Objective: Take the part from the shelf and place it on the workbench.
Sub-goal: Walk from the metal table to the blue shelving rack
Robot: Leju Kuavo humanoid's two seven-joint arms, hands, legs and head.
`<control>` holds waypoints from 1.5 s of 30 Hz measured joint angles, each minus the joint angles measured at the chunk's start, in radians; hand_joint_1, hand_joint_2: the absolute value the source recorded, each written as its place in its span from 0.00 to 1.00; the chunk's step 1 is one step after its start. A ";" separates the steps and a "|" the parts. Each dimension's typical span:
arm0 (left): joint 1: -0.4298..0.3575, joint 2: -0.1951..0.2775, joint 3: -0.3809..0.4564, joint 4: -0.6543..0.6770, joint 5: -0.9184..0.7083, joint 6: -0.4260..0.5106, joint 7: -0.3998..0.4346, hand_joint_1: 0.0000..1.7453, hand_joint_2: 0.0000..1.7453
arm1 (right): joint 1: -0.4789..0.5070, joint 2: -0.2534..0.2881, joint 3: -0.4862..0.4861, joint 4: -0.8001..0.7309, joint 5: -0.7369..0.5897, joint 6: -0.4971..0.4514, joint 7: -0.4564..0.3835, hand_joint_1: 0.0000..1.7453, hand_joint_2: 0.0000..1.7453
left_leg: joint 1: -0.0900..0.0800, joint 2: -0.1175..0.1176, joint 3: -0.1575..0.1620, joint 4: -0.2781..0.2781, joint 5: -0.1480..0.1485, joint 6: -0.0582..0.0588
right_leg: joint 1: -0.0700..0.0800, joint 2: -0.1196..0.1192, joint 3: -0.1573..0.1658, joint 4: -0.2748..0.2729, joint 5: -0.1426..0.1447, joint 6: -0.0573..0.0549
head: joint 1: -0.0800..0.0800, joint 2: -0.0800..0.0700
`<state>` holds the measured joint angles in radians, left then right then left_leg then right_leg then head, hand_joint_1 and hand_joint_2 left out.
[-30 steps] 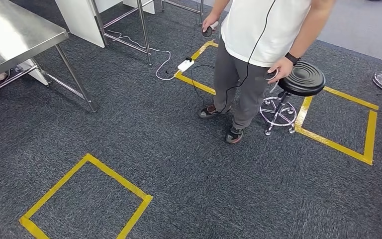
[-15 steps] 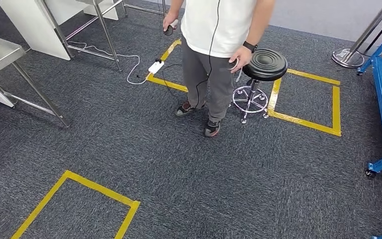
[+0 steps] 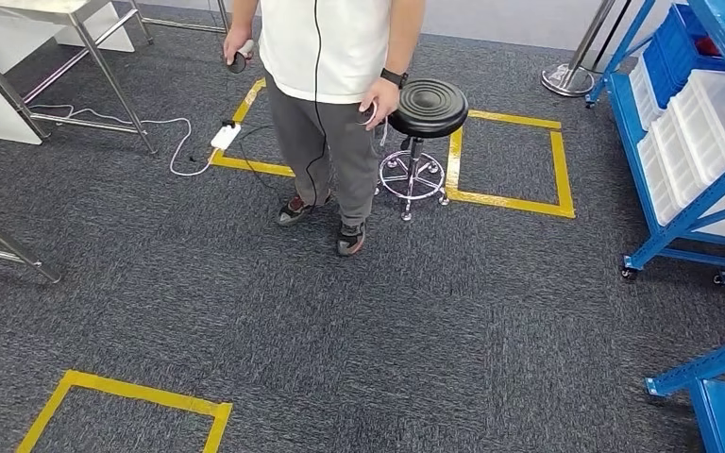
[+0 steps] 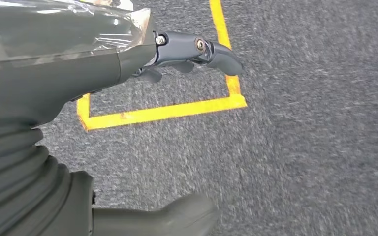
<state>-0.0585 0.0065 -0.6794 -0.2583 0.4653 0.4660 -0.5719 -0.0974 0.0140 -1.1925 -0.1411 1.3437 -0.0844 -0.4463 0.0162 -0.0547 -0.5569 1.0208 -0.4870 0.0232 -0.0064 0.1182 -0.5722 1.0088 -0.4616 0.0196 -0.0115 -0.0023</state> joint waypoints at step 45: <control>-0.006 0.006 -0.019 -0.001 0.009 0.006 0.002 0.00 1.00 | -0.008 0.007 -0.001 0.000 0.004 0.006 0.014 0.00 0.00 | -0.008 0.170 0.030 -0.016 -0.009 -0.015 | -0.008 -0.187 0.004 0.003 -0.013 0.014 | 0.003 0.000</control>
<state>-0.0646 0.0129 -0.6980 -0.2592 0.4741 0.4715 -0.5696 -0.1050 0.0207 -1.1933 -0.1411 1.3478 -0.0786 -0.4318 0.0083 0.1153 -0.5267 1.0050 -0.4965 0.0085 -0.0146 -0.0689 -0.5685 1.0119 -0.4744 0.0332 -0.0086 -0.0023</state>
